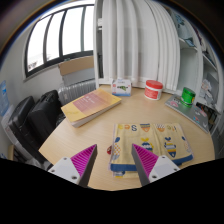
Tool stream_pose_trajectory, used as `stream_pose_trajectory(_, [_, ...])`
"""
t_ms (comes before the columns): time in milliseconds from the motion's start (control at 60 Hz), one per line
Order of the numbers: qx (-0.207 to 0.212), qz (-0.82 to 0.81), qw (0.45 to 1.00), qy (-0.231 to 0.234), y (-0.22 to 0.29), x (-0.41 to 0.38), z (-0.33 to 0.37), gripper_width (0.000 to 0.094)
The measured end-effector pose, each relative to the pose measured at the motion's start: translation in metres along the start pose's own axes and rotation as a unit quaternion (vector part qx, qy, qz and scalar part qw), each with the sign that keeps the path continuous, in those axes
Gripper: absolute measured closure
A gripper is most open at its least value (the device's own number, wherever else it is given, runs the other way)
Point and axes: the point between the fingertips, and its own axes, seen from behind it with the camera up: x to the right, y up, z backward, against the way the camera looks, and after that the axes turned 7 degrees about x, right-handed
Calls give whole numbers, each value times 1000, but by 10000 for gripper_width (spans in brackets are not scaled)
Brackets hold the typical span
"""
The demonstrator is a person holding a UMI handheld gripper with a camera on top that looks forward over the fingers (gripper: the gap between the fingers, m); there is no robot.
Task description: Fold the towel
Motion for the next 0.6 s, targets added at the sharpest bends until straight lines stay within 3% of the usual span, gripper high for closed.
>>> stream_pose_trajectory(150, [-39,7,999,-18,-20,13,-25,300])
stream_pose_trajectory(167, [-29,10,999,-16,-14,13,-27,324])
stream_pose_trajectory(283, [-22,6,999,-38,-14,28,-30,598])
stream_pose_trajectory(350, [-15,19,999,-49,-13,35,-32,853])
stream_pose_trajectory(367, [-13,26,998,-57,-12,40,-32,879])
stream_pose_trajectory(533, [2,76,995,-62,-9,38,-30,921])
stream_pose_trajectory(600, [32,79,994,-63,11,43,-24,923])
